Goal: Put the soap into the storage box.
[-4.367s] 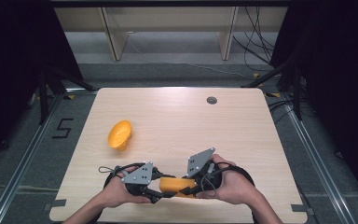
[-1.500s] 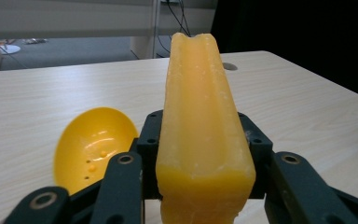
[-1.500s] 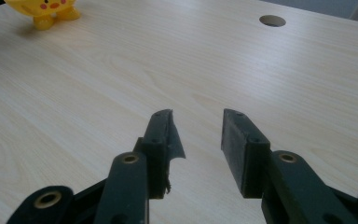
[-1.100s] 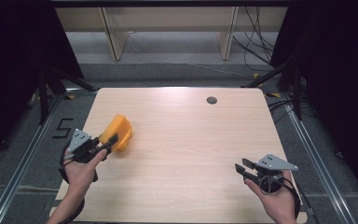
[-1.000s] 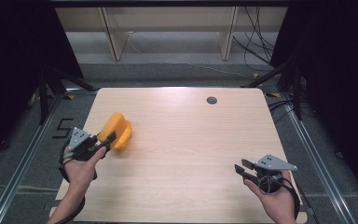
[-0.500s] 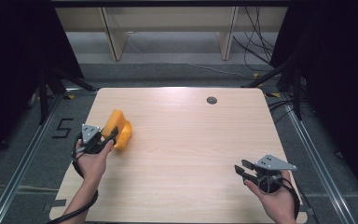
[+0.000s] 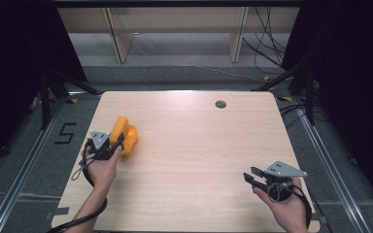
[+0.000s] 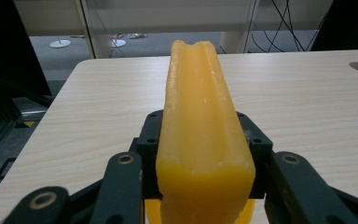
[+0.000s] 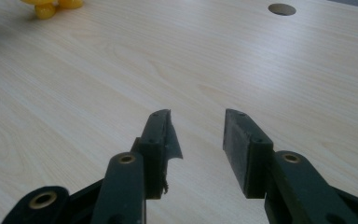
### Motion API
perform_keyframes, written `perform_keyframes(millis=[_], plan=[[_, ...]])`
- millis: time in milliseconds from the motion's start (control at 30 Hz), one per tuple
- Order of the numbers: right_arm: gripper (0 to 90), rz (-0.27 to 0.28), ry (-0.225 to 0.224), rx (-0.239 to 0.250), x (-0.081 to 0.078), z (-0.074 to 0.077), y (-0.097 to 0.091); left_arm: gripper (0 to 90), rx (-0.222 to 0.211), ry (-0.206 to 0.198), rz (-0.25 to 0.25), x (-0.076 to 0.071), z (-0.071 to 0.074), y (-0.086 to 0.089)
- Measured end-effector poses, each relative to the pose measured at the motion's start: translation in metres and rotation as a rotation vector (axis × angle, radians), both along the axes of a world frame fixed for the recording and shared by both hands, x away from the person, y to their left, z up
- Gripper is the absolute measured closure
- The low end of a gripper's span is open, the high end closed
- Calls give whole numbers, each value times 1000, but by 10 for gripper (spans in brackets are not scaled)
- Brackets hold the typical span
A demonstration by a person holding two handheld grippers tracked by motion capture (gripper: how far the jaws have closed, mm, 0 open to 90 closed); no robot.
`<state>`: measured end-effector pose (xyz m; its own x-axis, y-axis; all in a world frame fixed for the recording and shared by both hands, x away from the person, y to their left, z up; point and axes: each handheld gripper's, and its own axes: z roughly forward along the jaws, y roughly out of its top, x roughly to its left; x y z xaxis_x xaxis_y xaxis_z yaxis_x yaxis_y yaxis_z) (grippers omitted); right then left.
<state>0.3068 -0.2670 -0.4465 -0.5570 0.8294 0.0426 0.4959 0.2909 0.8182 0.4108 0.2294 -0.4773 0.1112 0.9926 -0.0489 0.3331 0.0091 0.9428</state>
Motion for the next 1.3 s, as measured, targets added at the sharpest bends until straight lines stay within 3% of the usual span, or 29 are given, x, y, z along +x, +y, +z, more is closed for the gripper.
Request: perform_keyframes(millis=[167,233,367,400,433,467,633,700,900,1033,1300], plan=[[615,4,3,-3,0,0,0,603,4,0,6,4,-2,-5],[615,3,-14,-13,0,0,0,603,1,-1,8,4,-3,-6],[615,2,2,-5,0,0,0,602,-3,-10,14,6,-8,-7],[615,-12,24,11,-2,0,2,602,-12,-6,10,7,-12,-8],[614,-8,23,9,-2,0,2,601,-14,-1,16,7,-14,-9],[614,7,-11,-14,0,-1,0,601,-14,-1,16,7,-14,-9],[609,14,15,-10,-1,-1,2,597,-5,-12,11,7,-17,-12],[607,20,1,-26,0,-1,1,586,5,-16,2,7,-17,-13],[602,24,4,-29,0,-1,1,398,34,3,-40,6,-11,-17],[599,31,12,-21,0,-2,2,338,17,22,-49,1,-6,-17],[595,29,11,-15,0,-1,3,287,42,61,-91,-3,-2,-13]])
